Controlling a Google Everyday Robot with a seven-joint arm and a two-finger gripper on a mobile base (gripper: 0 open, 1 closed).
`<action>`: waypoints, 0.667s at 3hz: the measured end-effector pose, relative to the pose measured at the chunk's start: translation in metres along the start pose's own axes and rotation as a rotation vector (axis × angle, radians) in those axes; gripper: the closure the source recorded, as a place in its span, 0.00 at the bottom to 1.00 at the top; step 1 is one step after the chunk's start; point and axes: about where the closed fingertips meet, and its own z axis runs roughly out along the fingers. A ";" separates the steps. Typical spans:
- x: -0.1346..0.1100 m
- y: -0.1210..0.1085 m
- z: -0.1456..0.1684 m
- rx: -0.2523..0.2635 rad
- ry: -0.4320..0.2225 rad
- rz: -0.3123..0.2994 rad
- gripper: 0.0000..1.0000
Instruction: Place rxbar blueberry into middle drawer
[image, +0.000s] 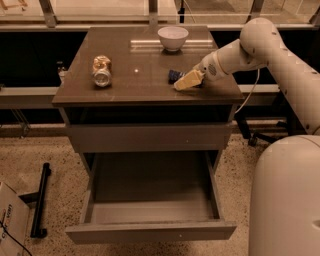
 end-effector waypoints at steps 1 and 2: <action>-0.002 0.000 -0.002 0.000 0.000 0.000 0.94; -0.004 0.001 -0.003 0.000 0.000 0.000 1.00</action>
Offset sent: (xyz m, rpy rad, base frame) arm -0.0816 0.0634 0.1785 0.0764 -0.3943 0.1838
